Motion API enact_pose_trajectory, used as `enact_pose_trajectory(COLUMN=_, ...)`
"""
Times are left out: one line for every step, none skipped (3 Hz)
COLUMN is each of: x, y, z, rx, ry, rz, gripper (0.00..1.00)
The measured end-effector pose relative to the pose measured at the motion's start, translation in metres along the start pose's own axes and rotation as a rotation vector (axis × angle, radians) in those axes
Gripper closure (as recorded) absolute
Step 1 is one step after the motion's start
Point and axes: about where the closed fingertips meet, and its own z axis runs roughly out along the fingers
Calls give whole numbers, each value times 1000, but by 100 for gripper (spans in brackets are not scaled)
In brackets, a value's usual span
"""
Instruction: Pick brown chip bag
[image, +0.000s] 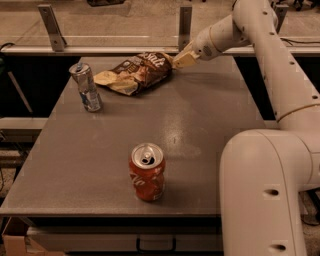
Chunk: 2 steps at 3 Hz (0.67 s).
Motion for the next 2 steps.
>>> enact_pose_trajectory(x=3, y=-6, z=-18, rx=39, ry=-2, rz=2, gripper=100)
enact_pose_trajectory(x=-6, y=-13, z=-48, rx=96, ry=4, rz=-24, gripper=100)
